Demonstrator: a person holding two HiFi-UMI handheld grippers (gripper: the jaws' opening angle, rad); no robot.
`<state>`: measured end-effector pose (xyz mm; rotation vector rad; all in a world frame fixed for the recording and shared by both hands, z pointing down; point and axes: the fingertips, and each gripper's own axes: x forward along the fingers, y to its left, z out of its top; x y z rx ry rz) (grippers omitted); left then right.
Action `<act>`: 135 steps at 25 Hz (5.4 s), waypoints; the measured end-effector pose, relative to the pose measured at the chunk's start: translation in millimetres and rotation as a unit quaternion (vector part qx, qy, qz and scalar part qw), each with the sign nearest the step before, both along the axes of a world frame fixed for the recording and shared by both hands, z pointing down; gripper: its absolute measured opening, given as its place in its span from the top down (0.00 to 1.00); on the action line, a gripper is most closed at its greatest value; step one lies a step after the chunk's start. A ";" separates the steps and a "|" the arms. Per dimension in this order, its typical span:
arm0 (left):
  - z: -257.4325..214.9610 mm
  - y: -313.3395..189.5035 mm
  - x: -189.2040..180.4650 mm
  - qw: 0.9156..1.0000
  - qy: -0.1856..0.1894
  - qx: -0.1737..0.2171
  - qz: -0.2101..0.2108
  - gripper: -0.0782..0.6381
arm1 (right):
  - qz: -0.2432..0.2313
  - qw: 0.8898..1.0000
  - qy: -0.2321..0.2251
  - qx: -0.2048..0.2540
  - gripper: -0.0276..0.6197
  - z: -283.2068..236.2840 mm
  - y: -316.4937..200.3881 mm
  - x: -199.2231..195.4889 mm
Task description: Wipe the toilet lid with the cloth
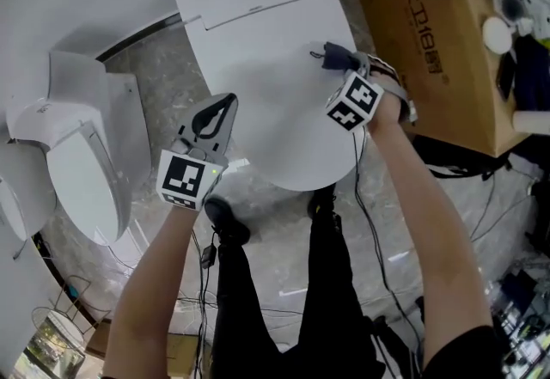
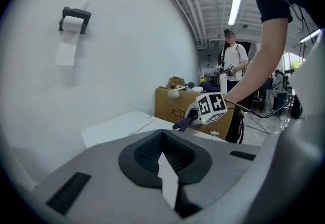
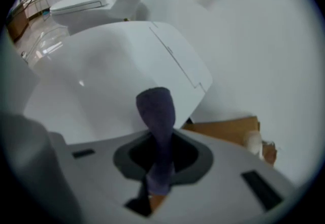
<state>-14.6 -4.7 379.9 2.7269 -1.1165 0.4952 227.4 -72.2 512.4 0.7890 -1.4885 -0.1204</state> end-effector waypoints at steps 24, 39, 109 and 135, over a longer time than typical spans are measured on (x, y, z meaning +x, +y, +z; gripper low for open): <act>2.2 9.2 15.0 1.000 -0.002 -0.014 0.009 0.87 | 0.022 0.998 0.021 -0.054 0.85 44.4 29.8 27.0; 6.5 15.1 -0.2 1.000 0.002 -0.006 0.001 0.87 | -0.005 0.998 0.021 -0.061 0.85 46.9 31.6 -18.2; -4.2 43.6 -73.3 0.999 0.014 -0.001 -0.033 0.87 | -0.097 0.990 -0.037 -0.091 0.85 42.6 84.6 -240.0; -5.6 42.9 -93.3 0.999 0.015 -0.013 -0.049 0.87 | -0.157 0.982 -0.045 -0.094 0.85 39.7 101.7 -291.1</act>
